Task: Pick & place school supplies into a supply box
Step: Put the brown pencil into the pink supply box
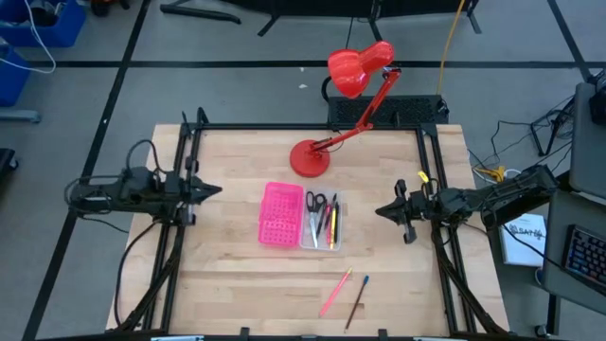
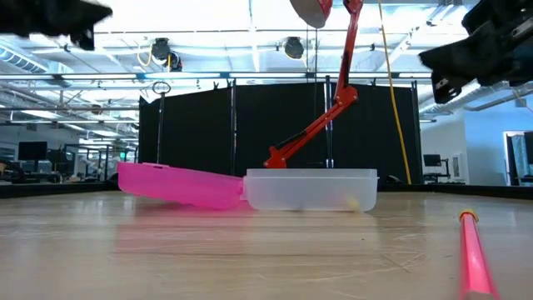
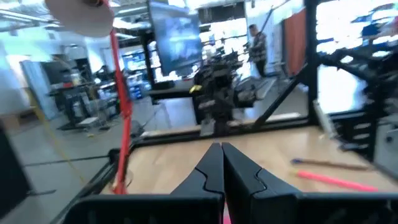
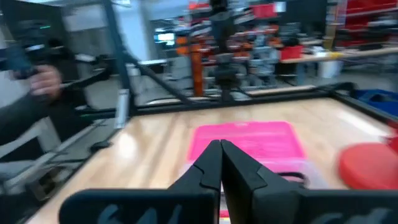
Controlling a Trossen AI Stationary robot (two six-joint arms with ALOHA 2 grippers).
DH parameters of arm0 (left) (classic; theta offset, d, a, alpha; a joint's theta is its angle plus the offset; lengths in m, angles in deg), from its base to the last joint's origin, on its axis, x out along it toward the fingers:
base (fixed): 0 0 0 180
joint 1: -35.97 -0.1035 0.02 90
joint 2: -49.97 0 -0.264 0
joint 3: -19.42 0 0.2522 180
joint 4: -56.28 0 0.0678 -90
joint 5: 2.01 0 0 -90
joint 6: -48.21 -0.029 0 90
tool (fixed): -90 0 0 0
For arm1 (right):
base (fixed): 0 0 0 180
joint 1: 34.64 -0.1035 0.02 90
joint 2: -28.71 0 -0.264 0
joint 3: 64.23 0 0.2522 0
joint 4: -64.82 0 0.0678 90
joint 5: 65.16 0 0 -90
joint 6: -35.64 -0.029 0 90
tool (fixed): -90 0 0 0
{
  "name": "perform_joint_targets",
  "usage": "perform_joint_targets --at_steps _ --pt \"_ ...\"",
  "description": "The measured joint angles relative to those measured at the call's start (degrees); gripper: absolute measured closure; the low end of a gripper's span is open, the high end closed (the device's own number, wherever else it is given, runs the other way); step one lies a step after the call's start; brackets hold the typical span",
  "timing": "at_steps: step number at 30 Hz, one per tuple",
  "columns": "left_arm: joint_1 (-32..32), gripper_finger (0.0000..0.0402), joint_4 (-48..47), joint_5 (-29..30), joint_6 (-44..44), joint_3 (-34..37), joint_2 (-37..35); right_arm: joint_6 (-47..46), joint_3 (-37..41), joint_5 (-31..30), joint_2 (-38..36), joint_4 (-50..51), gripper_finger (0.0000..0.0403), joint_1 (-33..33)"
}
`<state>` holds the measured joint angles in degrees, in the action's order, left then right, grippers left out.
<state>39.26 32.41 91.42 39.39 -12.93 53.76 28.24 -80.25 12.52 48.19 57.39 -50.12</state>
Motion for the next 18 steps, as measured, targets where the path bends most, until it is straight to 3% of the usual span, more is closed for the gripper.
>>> perform_joint_targets --at_steps 6,11,16,18 --pt "-0.04 0.04 3.58 -0.68 -1.77 6.14 -3.52 0.07 0.02 -8.68 2.84 -0.51 0.0403 0.03" --pt "-0.04 0.0401 5.77 -3.51 -2.49 10.85 -3.52 -0.46 0.02 -8.58 5.24 -0.38 0.0403 0.02" --pt "-0.04 0.0401 18.65 -8.43 -3.04 17.56 -3.5 -0.94 0.02 -8.61 6.95 -0.45 0.0403 0.03" --pt "-0.11 0.0401 17.27 -7.96 -3.11 18.06 -3.24 -0.94 0.02 -8.72 7.53 -0.72 0.0403 0.09"
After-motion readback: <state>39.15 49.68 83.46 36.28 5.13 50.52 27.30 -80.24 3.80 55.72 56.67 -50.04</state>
